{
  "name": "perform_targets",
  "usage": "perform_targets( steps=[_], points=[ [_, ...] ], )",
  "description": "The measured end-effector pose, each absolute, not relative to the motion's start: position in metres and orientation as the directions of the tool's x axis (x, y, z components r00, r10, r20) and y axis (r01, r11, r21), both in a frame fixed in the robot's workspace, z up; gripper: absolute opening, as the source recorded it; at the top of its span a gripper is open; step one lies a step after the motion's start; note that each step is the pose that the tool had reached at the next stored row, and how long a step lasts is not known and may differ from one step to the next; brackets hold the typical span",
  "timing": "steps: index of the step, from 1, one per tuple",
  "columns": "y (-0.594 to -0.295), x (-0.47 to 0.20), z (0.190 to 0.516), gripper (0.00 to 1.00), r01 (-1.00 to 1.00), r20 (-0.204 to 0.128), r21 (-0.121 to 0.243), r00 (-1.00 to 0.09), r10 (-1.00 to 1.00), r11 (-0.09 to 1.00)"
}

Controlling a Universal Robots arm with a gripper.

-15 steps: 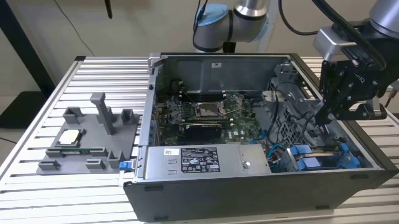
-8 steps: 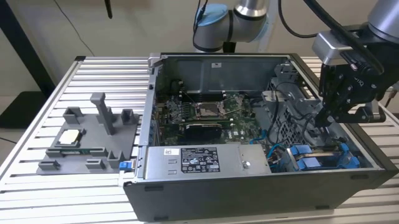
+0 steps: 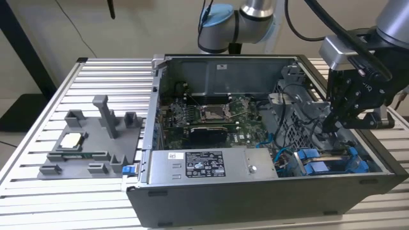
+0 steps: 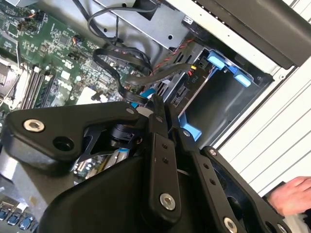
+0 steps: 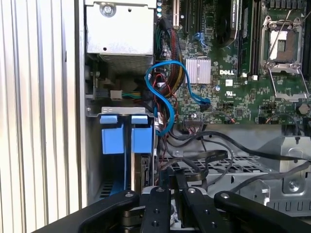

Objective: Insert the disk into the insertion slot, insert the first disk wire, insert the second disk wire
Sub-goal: 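Insert the second disk wire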

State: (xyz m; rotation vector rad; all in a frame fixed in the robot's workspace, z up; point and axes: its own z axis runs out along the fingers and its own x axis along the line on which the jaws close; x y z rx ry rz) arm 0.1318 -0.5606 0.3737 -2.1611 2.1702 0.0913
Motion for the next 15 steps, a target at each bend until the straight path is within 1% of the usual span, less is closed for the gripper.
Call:
perform_targets(
  steps=[12, 15],
  points=[
    [-0.5606, 0.1319, 0.3726, 0.16, -1.0, -0.097, -0.013, -0.004, -0.995, 0.005],
    [-0.5606, 0.1318, 0.3712, 0.16, -1.0, -0.097, -0.019, -0.003, -0.995, 0.005]
  ],
)
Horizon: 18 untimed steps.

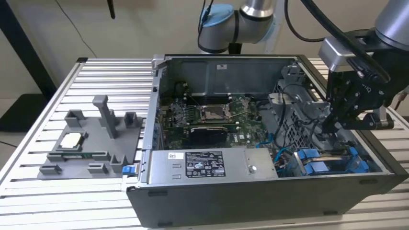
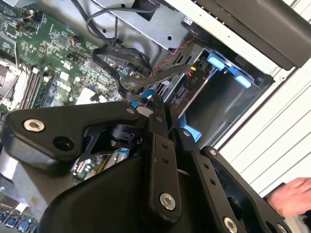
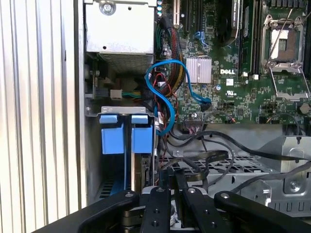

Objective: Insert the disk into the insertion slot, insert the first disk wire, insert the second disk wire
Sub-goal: 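Insert the second disk wire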

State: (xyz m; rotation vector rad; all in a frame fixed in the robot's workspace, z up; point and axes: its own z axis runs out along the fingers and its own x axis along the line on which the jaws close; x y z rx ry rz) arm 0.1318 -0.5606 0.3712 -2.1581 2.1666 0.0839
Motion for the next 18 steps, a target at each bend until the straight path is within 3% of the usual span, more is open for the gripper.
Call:
perform_targets(
  steps=[18],
  points=[
    [-0.575, 0.129, 0.358, 0.16, -0.998, -0.092, -0.06, 0.001, -0.996, 0.005]
  ],
)
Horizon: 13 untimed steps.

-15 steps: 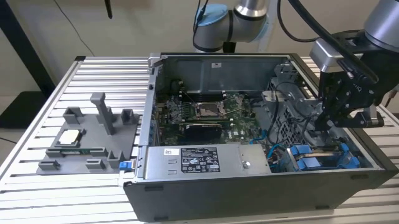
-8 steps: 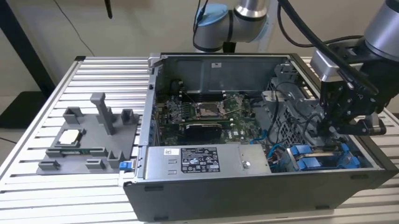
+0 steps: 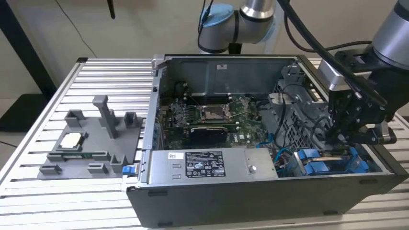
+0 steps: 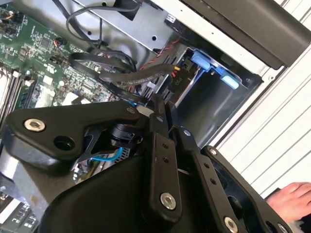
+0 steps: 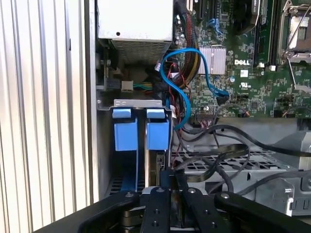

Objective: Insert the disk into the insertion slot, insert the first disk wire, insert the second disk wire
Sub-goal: 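Insert the second disk wire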

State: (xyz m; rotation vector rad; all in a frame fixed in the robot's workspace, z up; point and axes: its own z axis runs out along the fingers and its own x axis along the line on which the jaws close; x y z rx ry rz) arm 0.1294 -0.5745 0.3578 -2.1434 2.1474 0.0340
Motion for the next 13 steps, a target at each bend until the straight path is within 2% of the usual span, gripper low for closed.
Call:
perform_targets(
  steps=[13],
  points=[
    [-0.5772, 0.1257, 0.3508, 0.16, -0.997, -0.09, -0.077, 0.003, -0.996, 0.004]
  ],
)
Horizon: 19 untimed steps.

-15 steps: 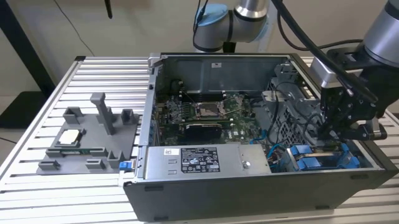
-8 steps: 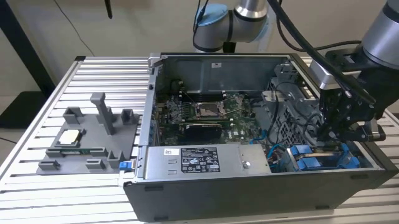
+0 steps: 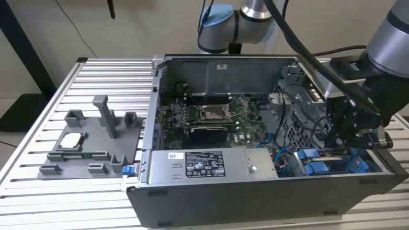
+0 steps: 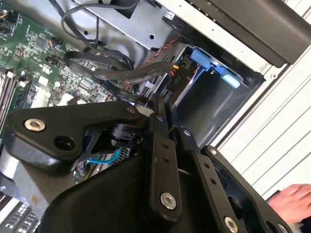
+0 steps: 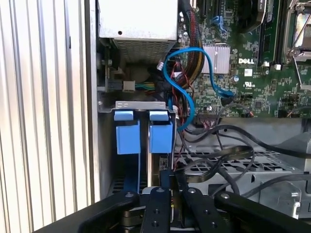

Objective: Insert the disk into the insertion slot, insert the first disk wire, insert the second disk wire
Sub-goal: 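Insert the second disk wire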

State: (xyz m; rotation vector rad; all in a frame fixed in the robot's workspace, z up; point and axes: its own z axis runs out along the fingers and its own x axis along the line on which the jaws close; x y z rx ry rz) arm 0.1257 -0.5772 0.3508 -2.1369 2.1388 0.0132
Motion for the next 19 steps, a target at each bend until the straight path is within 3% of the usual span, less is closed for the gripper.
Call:
perform_targets(
  steps=[19],
  points=[
    [-0.5798, 0.1245, 0.3423, 0.16, -0.993, -0.092, -0.118, 0.006, -0.996, 0.005]
  ],
)
